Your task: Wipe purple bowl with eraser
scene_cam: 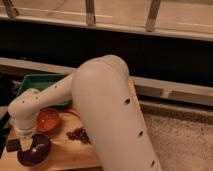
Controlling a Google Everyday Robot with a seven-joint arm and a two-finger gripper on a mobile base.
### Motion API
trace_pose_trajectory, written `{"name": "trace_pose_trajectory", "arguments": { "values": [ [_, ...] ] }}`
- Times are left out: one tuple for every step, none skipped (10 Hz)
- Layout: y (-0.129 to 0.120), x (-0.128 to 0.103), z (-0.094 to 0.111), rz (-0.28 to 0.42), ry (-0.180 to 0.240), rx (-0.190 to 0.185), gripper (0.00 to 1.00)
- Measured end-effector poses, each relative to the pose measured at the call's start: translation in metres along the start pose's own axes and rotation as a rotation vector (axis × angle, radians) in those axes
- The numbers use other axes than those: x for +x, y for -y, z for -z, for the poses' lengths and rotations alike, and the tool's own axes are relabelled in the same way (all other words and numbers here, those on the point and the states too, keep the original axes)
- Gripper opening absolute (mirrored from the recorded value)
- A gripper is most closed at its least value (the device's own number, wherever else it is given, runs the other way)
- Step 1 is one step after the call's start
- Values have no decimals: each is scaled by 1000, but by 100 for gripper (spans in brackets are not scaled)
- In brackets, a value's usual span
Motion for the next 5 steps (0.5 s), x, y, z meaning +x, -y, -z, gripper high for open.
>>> {"name": "trace_pose_trajectory", "arguments": {
  "values": [
    [-8, 0, -3, -6, 2, -16, 0],
    [-15, 1, -6, -11, 3, -30, 0],
    [-20, 3, -9, -18, -1, -49, 0],
    [-26, 8, -12, -31, -11, -70, 0],
    [-28, 18, -11, -50, -24, -79, 0]
  ]
}}
